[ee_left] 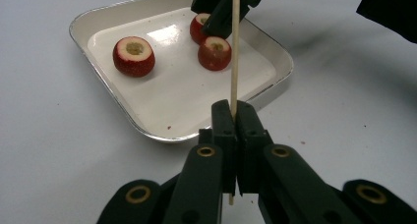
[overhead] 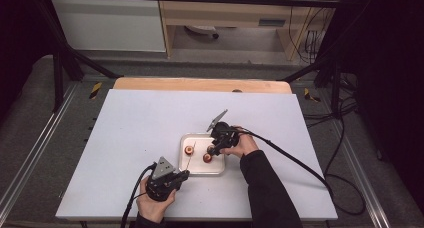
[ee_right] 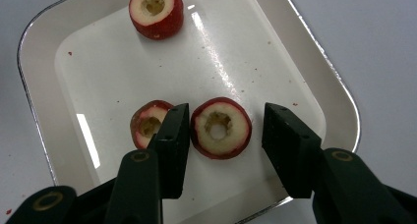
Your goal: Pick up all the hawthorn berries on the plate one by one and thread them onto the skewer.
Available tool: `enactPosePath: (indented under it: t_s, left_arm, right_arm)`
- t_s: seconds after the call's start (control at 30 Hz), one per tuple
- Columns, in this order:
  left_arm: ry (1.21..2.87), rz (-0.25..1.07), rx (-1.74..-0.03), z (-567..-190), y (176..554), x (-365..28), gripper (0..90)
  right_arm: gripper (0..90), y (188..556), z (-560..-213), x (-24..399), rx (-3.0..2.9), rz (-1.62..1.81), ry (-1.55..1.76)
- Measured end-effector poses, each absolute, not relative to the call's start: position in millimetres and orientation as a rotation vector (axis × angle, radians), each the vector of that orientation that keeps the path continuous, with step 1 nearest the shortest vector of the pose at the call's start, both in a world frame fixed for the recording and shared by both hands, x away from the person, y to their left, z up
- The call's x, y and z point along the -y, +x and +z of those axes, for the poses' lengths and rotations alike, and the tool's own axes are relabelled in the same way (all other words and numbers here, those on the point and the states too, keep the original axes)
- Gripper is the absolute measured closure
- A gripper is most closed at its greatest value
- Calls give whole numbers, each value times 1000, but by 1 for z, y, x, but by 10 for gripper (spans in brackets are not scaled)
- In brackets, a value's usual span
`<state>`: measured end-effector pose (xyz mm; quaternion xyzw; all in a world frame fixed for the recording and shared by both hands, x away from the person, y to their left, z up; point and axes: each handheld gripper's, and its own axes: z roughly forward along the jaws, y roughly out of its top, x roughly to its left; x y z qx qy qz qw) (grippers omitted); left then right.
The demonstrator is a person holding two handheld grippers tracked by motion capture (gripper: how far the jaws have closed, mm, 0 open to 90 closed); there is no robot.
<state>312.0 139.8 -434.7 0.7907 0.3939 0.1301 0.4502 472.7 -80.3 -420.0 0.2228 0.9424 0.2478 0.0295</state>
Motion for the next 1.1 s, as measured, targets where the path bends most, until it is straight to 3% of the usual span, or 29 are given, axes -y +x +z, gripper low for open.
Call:
enactPosePath:
  t_s: [0.53, 0.73, 1.1]
  left_arm:
    - [1957, 318, -975, -435, 312, -141, 887]
    - [1959, 317, -976, -435, 312, -140, 887]
    - [1959, 316, -976, -435, 312, -140, 888]
  right_arm:
    - [529, 478, -420, 75, -2901, 742, 961]
    - [592, 475, -422, 73, -2879, 732, 1007]
    - [602, 472, -422, 71, -2873, 708, 1027]
